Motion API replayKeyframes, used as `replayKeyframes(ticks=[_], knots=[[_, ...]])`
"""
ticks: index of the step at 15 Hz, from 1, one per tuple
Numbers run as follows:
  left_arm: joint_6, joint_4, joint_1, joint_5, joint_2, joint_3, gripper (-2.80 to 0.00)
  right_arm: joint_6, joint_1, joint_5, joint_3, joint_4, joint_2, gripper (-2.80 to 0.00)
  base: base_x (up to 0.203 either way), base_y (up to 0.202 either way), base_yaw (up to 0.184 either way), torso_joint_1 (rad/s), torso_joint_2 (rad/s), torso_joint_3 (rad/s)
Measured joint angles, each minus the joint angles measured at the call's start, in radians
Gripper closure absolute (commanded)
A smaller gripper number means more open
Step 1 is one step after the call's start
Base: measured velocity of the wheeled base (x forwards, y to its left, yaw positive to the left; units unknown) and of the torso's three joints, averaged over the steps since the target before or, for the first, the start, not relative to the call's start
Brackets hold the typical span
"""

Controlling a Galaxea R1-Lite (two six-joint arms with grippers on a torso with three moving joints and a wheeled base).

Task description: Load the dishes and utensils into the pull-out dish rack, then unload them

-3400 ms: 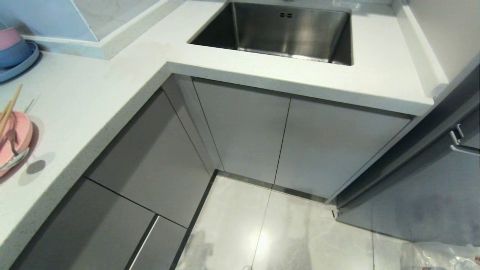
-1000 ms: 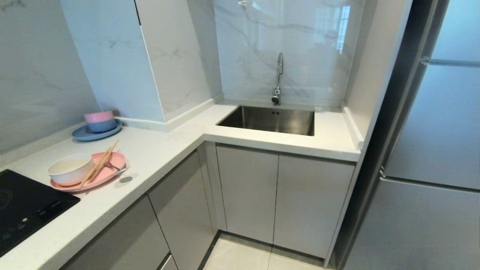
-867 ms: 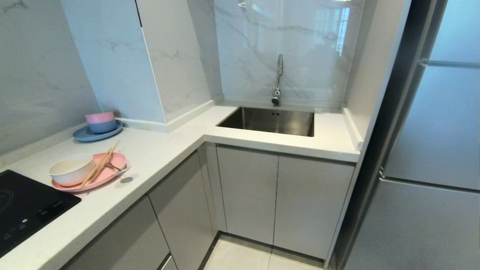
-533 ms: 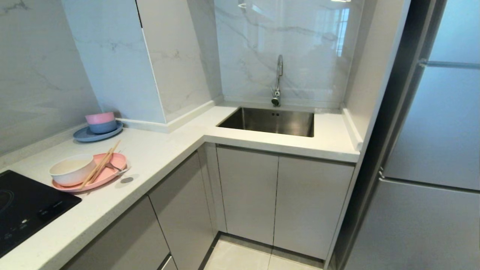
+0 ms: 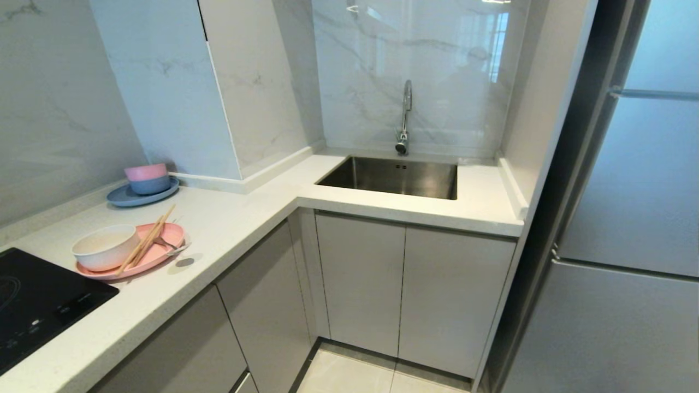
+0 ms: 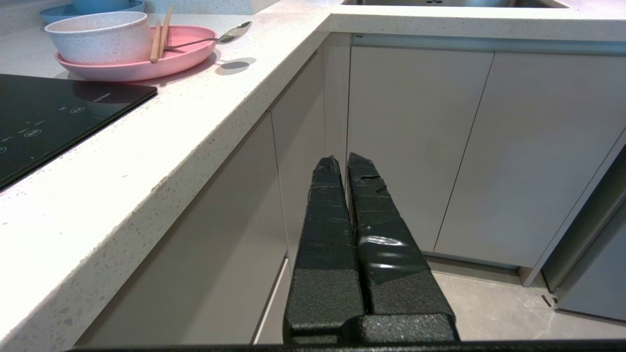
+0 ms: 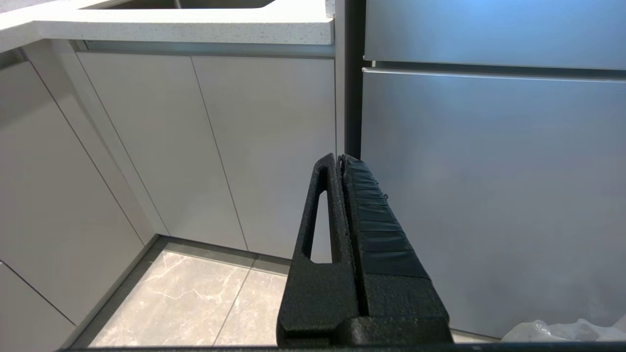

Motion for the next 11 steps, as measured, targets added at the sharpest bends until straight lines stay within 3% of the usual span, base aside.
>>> replayKeyframes(ticks=[11], knots=[[0.0, 0.0, 0.0, 0.0, 0.0, 0.0, 0.0, 0.0, 0.0, 0.0, 0.0, 0.0, 0.0, 0.0, 0.0, 0.0, 0.0, 0.0, 0.0, 0.0]])
